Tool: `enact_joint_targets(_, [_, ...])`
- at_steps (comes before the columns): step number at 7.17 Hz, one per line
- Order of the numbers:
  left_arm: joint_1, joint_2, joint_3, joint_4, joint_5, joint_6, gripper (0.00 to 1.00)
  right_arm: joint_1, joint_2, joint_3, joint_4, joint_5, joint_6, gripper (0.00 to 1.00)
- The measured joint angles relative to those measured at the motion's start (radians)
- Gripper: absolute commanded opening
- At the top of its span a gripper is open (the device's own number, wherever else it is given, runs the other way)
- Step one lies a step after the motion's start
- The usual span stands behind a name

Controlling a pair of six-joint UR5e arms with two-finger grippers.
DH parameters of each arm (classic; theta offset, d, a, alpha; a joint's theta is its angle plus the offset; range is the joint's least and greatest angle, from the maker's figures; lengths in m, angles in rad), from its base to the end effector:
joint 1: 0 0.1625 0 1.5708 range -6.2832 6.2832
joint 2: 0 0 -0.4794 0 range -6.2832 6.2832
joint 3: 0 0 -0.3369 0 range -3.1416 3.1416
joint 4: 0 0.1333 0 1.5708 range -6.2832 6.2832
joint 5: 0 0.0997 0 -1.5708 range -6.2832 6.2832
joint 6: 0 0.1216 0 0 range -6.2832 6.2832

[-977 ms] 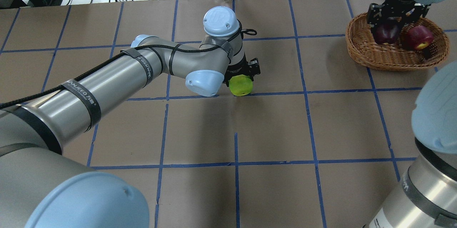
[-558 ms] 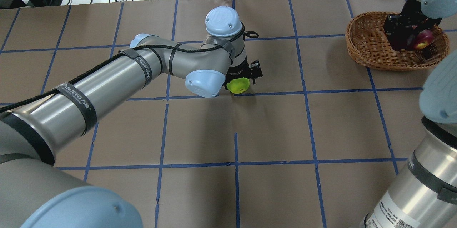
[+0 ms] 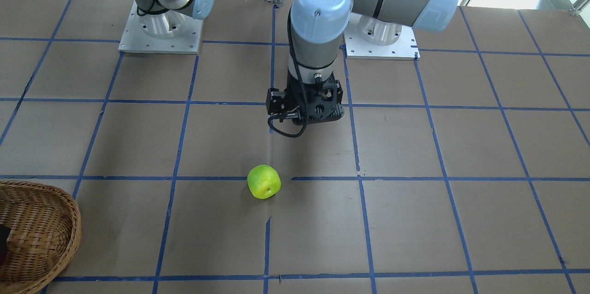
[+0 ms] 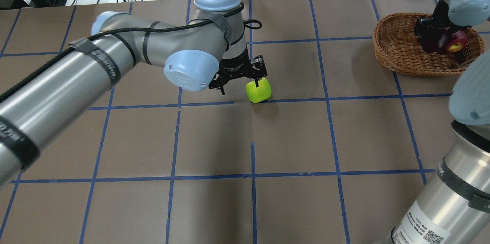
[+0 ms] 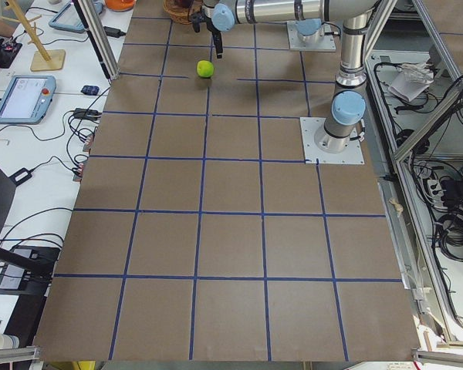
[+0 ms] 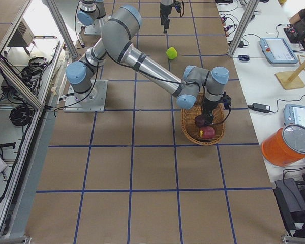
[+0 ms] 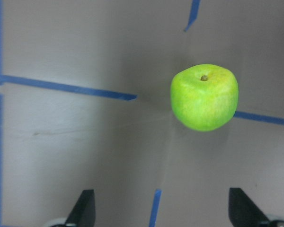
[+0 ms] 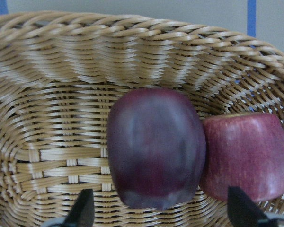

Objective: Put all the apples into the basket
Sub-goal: 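Set the green apple down at table center and withdraw the left gripper, then lower the right gripper onto the green apple and grasp it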

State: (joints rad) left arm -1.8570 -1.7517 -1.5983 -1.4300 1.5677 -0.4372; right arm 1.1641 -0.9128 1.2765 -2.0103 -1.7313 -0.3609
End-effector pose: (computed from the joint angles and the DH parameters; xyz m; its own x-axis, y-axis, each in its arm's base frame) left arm -0.2714 -0.4488 0.4363 -0.9884 -0.1497 -0.0258 -0.1510 0.9865 0.0625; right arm -0.1789 -0.7031 0.3098 -0.9830 0.0524 0.1758 0.0506 0.9986 -0.0146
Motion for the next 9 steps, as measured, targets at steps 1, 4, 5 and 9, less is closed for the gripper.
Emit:
enact_joint_targets(1, [0.041,0.076,-0.006,-0.074,0.017,0.092,1.0,0.026,-0.05,-0.001,0.066,0.015,0.019,1.0])
enact_joint_targets(4, [0.144,0.199,-0.062,-0.069,0.025,0.338,1.0,0.24,-0.164,0.005,0.303,0.185,0.264,1.0])
enact_joint_targets(5, [0.176,0.221,-0.056,-0.085,0.023,0.363,1.0,0.351,-0.17,0.009,0.331,0.217,0.372,1.0])
enact_joint_targets(9, [0.265,0.243,0.013,-0.182,0.013,0.382,1.0,0.696,-0.12,0.045,0.264,0.239,0.598,1.0])
